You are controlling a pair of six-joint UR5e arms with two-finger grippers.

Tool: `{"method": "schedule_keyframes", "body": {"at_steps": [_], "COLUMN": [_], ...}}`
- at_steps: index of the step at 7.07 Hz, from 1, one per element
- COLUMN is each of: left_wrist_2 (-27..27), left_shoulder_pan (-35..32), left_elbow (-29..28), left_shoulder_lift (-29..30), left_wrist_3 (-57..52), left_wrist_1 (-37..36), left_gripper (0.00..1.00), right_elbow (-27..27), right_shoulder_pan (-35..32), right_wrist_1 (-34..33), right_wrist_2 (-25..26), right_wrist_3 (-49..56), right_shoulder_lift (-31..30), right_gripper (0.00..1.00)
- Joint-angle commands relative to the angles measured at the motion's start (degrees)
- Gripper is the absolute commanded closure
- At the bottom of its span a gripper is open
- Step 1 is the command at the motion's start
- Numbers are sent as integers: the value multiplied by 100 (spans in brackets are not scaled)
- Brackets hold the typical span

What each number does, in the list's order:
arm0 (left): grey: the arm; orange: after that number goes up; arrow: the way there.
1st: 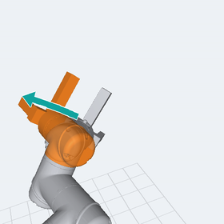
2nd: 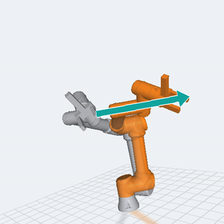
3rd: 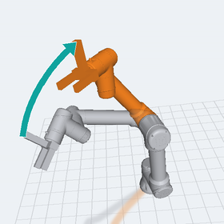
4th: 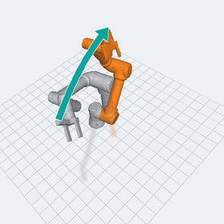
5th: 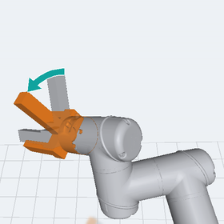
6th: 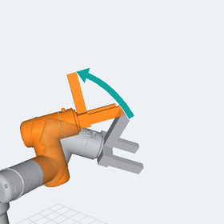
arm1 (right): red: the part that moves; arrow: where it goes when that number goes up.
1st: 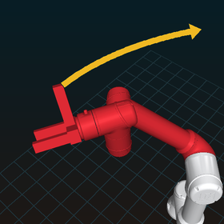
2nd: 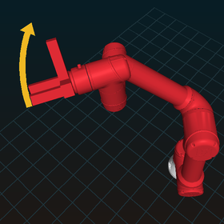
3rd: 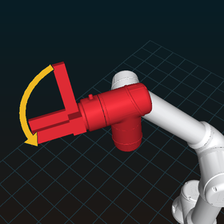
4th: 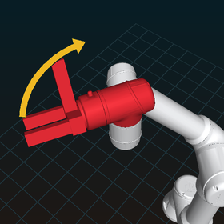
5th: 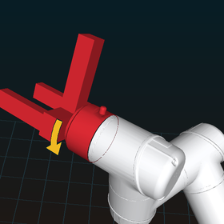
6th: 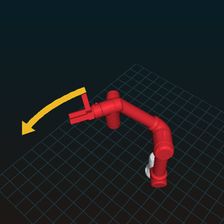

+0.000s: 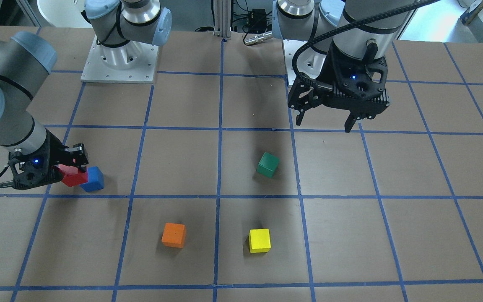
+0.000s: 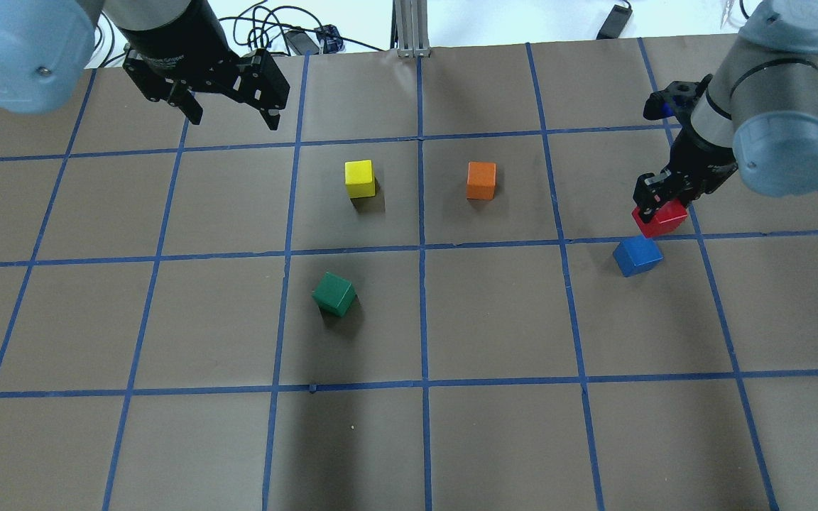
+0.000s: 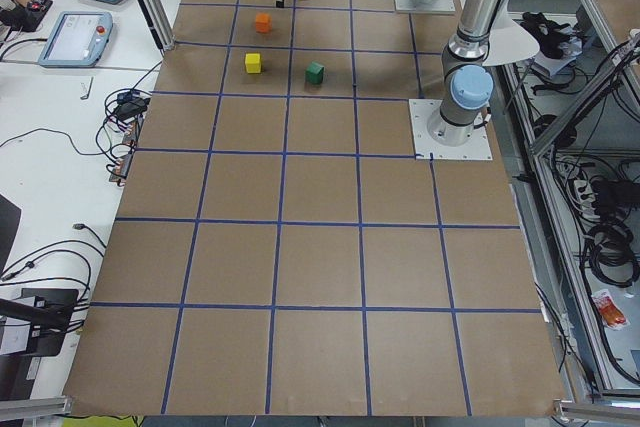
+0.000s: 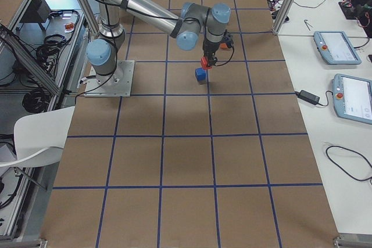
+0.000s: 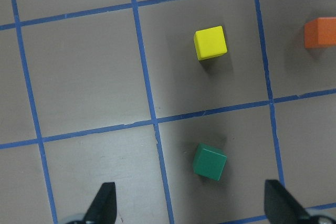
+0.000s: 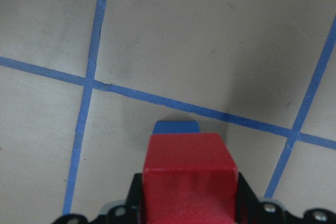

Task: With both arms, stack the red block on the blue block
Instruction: 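Lower the red cube onto the blue cube and open the right gripper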

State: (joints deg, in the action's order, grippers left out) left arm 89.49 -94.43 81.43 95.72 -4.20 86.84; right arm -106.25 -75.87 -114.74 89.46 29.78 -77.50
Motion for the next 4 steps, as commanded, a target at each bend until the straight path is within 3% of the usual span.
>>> {"method": "schedule_keyframes", "body": {"at_steps": [1, 4], "left_wrist_2": [7, 7], "left_shoulder_pan": [3, 3], "left_elbow": [-4, -4], "left_shoulder_lift": [-1, -1], "left_wrist_3": [-11, -11], "left_wrist_1": [-9, -9], "left_gripper": [0, 0], "right_elbow": [-588, -704], "right_shoulder_pan": [11, 2], "right_wrist_1": [-706, -734], "right_wrist_2": [-16, -8], "right_wrist_3": [89, 98], "right_shoulder_lift": [-72, -107], "right_gripper": [100, 100]}}
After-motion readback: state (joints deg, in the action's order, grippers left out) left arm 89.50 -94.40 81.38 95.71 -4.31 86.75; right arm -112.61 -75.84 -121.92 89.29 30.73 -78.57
